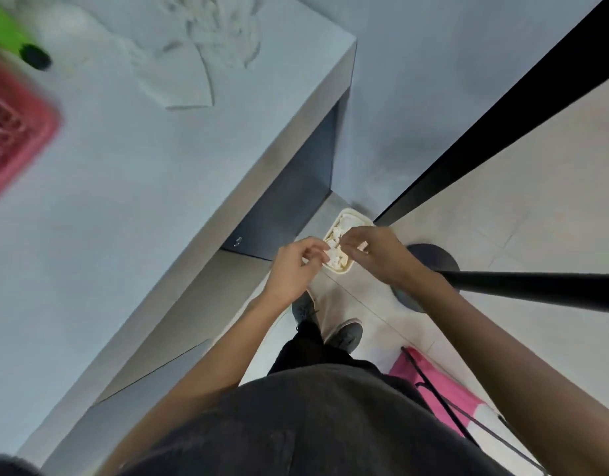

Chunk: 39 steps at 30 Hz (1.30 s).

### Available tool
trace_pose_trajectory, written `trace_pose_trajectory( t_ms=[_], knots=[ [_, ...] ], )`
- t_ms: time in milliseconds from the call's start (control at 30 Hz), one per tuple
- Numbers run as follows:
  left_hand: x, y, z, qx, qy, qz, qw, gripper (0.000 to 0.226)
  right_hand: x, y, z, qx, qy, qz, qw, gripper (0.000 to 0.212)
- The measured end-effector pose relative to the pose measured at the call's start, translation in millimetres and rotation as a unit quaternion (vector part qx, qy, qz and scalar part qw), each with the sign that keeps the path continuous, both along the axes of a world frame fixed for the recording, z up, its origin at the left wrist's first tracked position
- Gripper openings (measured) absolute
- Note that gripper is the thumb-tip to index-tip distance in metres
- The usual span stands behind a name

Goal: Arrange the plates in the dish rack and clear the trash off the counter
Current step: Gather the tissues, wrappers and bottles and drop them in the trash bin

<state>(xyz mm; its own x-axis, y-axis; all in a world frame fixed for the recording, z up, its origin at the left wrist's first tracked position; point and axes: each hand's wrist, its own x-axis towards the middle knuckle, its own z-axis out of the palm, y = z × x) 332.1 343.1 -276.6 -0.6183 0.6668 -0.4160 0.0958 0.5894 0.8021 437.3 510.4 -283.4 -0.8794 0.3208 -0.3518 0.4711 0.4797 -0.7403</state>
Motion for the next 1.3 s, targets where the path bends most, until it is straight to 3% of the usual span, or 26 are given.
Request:
trace_pose_trajectory(
  t_ms=[267,400,600,700,767,1000,1133,1200,1300],
  knots=[
    [-47,-9,86,0.097,0.043,0.087,0.991,0.021,-64,-1,78,0.018,0.086,0.04,0.995,0.016],
    [-99,-8,105,0.113,0.138,0.095,0.979,0.02,-101,3,100,0.032,0.114,0.048,0.992,0.016],
    [-222,8,115,0.013,0.327,0.075,0.942,0.041,-142,9,115,0.05,0.125,0.073,0.988,0.014],
    [-258,15,100,-0.127,0.396,-0.006,0.909,0.064,-159,12,118,0.06,0.106,0.069,0.99,0.015],
    [-255,12,82,-0.162,0.425,-0.047,0.889,0.065,-170,15,119,0.072,0.098,0.057,0.991,0.018],
    [-227,-13,56,-0.022,0.469,0.046,0.882,0.048,-234,30,129,0.151,0.122,0.052,0.98,0.029],
    [-231,-12,56,-0.014,0.482,0.102,0.87,0.036,-281,33,126,0.251,0.078,0.029,0.964,0.059],
    [-233,-12,55,-0.027,0.462,0.124,0.878,0.042,-300,28,117,0.284,0.029,0.036,0.958,0.07],
    [-238,-11,52,-0.051,0.41,0.137,0.9,0.059,-313,26,106,0.346,0.012,0.058,0.936,0.061]
  ],
)
